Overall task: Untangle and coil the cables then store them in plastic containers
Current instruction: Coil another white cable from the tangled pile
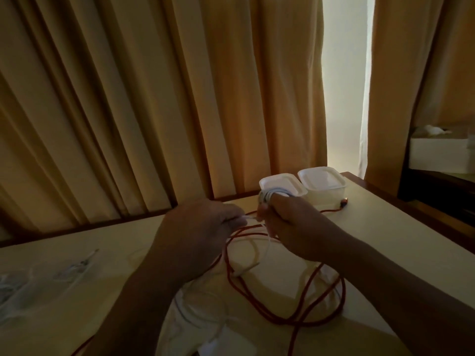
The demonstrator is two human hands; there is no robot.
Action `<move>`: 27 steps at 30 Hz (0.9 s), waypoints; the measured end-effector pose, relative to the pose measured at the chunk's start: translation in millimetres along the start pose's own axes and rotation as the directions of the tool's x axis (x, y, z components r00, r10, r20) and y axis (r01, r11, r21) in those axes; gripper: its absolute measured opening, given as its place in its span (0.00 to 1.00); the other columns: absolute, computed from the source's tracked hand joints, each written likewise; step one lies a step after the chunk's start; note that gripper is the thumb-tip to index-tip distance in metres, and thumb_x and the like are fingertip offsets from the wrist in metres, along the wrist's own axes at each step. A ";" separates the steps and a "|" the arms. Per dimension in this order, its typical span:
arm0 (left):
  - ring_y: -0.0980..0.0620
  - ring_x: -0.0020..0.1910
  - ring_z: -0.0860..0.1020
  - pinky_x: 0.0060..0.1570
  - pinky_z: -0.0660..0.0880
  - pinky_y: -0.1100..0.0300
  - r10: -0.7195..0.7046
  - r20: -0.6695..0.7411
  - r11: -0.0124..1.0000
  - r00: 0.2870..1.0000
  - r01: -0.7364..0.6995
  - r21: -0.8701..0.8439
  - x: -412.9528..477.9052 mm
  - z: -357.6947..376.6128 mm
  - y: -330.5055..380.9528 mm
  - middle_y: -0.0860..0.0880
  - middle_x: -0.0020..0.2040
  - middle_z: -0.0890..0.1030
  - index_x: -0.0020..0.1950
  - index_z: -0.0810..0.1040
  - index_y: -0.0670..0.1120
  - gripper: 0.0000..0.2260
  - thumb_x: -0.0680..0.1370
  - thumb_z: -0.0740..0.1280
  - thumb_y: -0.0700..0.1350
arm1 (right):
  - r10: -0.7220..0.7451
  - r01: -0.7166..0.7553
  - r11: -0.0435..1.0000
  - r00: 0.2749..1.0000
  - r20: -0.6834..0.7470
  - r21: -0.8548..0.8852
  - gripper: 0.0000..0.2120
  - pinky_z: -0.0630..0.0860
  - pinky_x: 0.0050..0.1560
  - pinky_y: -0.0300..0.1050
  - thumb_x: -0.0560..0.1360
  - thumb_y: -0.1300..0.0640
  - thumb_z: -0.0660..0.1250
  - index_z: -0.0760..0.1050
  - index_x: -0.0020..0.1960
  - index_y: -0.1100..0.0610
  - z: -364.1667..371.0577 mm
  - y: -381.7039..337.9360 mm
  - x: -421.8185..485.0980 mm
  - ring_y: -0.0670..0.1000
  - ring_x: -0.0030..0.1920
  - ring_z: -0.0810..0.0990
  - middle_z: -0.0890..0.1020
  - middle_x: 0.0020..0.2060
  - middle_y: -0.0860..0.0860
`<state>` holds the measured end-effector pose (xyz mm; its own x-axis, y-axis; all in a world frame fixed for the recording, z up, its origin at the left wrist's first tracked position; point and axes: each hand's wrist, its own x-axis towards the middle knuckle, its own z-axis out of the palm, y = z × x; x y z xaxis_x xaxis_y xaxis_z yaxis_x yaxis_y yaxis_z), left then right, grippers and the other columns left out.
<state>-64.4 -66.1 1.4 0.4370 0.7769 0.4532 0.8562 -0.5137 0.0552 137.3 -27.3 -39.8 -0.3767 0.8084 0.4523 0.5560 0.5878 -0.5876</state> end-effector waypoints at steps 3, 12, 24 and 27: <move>0.55 0.45 0.77 0.47 0.66 0.55 0.070 -0.226 0.972 0.972 -0.016 0.234 -0.1 8.0 -15.5 0.58 0.43 0.81 0.51 0.84 0.56 0.11 0.80 0.63 0.57 | 0.074 -0.104 0.984 0.977 0.198 0.146 0.14 0.75 0.42 0.38 0.85 0.48 0.55 0.77 0.48 0.50 -2.4 -5.0 -0.1 0.39 0.38 0.79 0.80 0.38 0.46; 0.47 0.44 0.81 0.44 0.79 0.43 -0.090 -0.400 0.833 0.912 -0.151 -0.533 5.1 52.3 -18.6 0.50 0.45 0.82 0.49 0.80 0.48 0.05 0.80 0.65 0.45 | -0.305 -0.384 0.264 0.837 0.454 0.885 0.14 0.77 0.55 0.51 0.84 0.56 0.54 0.75 0.49 0.61 -2.6 -25.0 -13.6 0.52 0.33 0.71 0.69 0.31 0.54; 0.47 0.43 0.78 0.43 0.76 0.56 -0.161 0.122 0.036 0.979 0.130 -0.991 -1.9 56.9 17.0 0.43 0.44 0.83 0.49 0.87 0.47 0.12 0.77 0.66 0.35 | -0.006 -0.185 -0.131 0.982 0.186 0.974 0.17 0.73 0.44 0.48 0.84 0.50 0.56 0.71 0.43 0.60 9.7 -23.7 -9.2 0.50 0.29 0.67 0.64 0.28 0.52; 0.45 0.44 0.73 0.45 0.70 0.53 -0.070 0.181 -0.171 0.981 0.166 -0.971 -3.8 48.6 11.8 0.42 0.43 0.78 0.45 0.86 0.44 0.15 0.73 0.60 0.34 | 0.033 -0.156 0.007 0.987 0.155 0.988 0.18 0.68 0.45 0.50 0.83 0.50 0.56 0.71 0.41 0.60 6.5 -25.9 -8.4 0.51 0.29 0.70 0.64 0.28 0.53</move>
<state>-42.6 -57.4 -42.9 0.4183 0.8641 0.2801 -0.3414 -0.1362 0.9300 121.2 -49.2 -32.7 -0.4688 0.8222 0.3229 -0.6694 -0.0922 -0.7372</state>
